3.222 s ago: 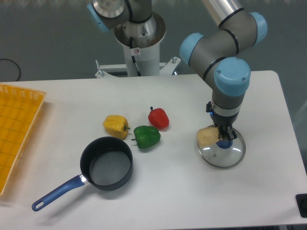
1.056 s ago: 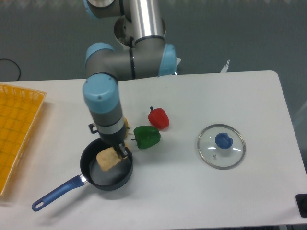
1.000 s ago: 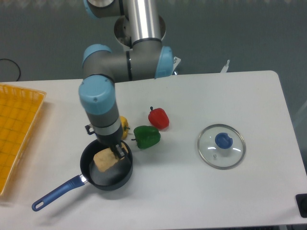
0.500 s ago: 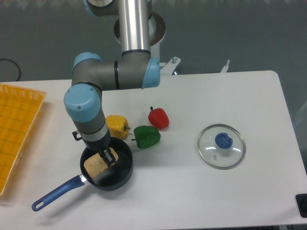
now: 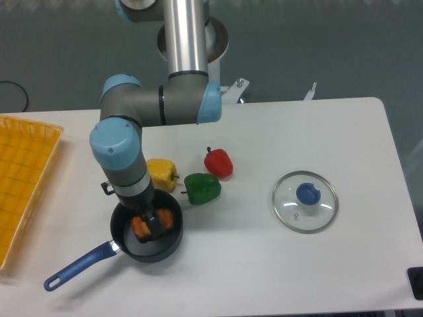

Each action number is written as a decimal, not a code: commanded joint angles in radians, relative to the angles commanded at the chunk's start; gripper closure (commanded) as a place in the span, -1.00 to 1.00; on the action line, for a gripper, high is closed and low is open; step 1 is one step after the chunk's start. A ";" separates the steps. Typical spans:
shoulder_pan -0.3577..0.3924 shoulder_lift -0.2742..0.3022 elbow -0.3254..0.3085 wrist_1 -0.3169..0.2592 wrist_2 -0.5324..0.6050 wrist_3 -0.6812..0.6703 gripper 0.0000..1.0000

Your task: Place the bread in the pot

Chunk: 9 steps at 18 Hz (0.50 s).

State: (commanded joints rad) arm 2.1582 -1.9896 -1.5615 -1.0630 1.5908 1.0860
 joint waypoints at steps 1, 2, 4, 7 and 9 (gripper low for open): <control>0.012 0.002 -0.003 -0.002 -0.002 0.003 -1.00; 0.025 0.002 -0.005 0.002 -0.002 0.011 -1.00; 0.049 0.003 0.000 0.002 0.008 0.067 -1.00; 0.098 0.018 -0.002 -0.012 0.058 0.193 -1.00; 0.130 0.018 -0.003 -0.014 0.058 0.250 -1.00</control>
State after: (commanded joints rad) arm 2.2885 -1.9712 -1.5647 -1.0768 1.6490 1.3359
